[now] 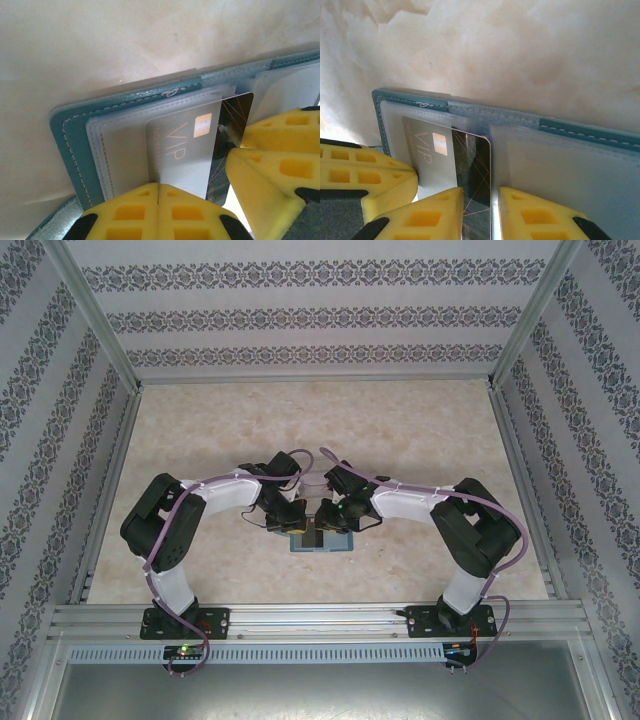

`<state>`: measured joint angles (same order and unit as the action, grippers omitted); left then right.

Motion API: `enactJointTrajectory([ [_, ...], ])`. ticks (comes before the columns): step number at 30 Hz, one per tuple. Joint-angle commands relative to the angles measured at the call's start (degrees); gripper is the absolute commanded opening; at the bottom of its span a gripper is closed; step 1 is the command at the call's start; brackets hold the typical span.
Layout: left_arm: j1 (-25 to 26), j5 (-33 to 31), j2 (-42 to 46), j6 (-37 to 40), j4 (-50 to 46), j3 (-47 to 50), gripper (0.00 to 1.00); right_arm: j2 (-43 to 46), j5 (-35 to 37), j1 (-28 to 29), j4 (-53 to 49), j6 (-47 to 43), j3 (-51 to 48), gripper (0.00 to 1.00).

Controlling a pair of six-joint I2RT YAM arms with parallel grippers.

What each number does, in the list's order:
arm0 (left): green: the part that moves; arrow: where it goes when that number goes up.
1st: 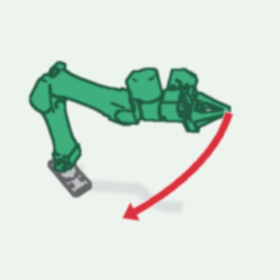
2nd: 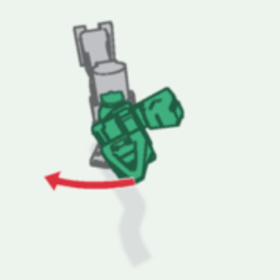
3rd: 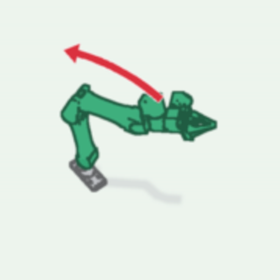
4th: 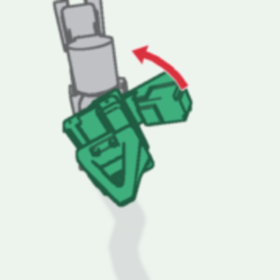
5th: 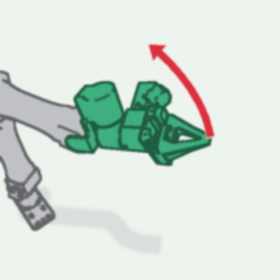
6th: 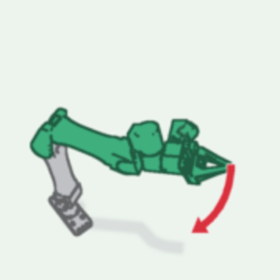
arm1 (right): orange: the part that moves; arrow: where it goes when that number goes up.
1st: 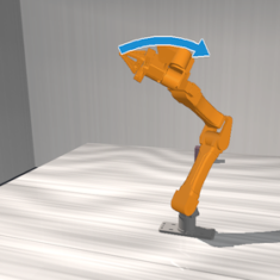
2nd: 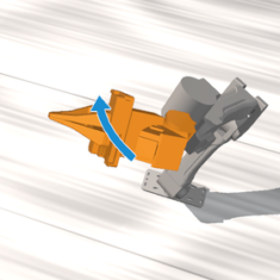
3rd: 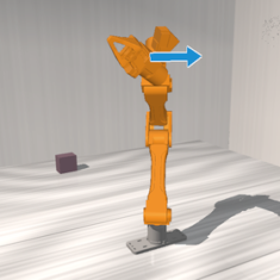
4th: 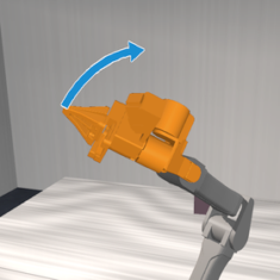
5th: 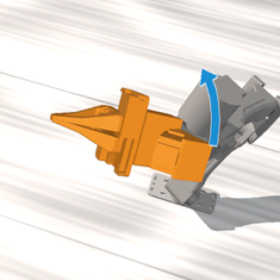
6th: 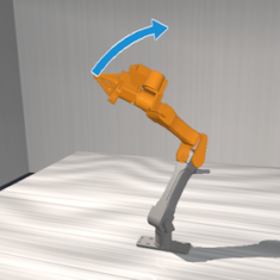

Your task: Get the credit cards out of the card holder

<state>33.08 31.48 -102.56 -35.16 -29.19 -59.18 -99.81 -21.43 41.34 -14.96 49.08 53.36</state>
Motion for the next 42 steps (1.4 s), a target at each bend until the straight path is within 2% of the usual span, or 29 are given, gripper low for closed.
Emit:
enactJointTrajectory([
  [1,0.8,-2.8,-1.8,1.2,-2.9,0.1,0.00,-1.5,-2.2,-0.3,1.5,-1.3,-1.2,0.26],
  [13,0.8,-3.1,-2.2,1.5,-3.0,0.0,0.00,3.2,-5.7,-1.1,7.2,-0.7,-3.1,0.24],
  [26,0.8,-3.3,-2.0,1.6,-3.3,0.0,0.00,1.1,-8.8,-2.0,13.6,0.7,-6.3,0.14],
  [34,0.8,-3.5,-1.9,1.7,-3.6,0.0,0.00,1.4,-6.9,-2.2,11.6,-0.3,-6.7,0.07],
  [42,0.8,-3.5,-1.5,1.7,-3.9,0.1,0.00,3.9,-3.8,-3.4,4.7,-2.9,-6.9,0.03],
])
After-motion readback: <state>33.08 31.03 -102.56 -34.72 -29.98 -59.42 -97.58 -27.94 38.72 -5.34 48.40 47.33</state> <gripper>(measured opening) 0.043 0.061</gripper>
